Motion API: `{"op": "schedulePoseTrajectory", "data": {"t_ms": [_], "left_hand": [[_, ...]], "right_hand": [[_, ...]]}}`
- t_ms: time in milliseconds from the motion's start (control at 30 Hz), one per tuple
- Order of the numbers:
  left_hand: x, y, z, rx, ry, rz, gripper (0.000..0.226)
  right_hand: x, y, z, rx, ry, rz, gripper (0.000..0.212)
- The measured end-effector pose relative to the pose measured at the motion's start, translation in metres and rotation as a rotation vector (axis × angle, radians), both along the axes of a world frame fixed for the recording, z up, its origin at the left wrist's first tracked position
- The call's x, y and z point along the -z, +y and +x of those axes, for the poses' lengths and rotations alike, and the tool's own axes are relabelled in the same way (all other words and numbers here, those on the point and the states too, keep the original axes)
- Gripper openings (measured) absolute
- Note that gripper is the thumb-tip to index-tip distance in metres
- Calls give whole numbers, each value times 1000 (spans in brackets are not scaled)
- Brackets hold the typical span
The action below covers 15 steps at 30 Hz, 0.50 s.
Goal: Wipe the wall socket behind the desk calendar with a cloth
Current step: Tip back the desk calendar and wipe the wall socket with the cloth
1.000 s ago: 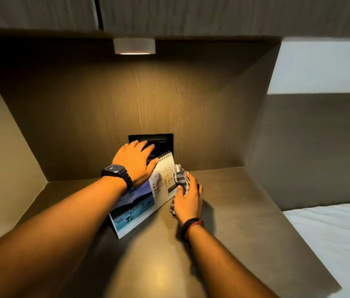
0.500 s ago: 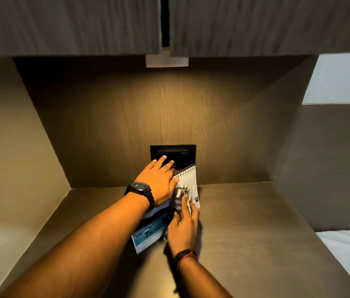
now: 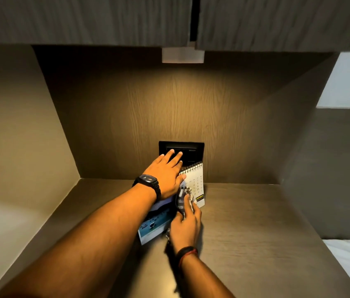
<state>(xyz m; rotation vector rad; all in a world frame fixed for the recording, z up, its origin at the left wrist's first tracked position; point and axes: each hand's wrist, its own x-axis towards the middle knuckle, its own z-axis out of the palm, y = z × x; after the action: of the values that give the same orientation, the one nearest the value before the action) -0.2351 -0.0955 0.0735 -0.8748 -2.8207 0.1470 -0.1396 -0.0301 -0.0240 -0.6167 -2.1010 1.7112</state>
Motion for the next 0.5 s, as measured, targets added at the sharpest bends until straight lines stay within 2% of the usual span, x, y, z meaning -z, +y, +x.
{"op": "schedulePoseTrajectory", "data": {"t_ms": [167, 367, 433, 500], "left_hand": [[-2, 0, 2, 0, -3, -9, 61], [0, -1, 0, 8, 4, 4, 61], [1, 0, -1, 9, 5, 5, 60], [1, 0, -1, 11, 4, 8, 60]], "right_hand": [[-21, 28, -23, 96, -105, -137, 58], [-13, -2, -3, 8, 0, -31, 54], [-3, -1, 5, -9, -38, 3, 54], [-5, 9, 1, 27, -102, -90, 51]]}}
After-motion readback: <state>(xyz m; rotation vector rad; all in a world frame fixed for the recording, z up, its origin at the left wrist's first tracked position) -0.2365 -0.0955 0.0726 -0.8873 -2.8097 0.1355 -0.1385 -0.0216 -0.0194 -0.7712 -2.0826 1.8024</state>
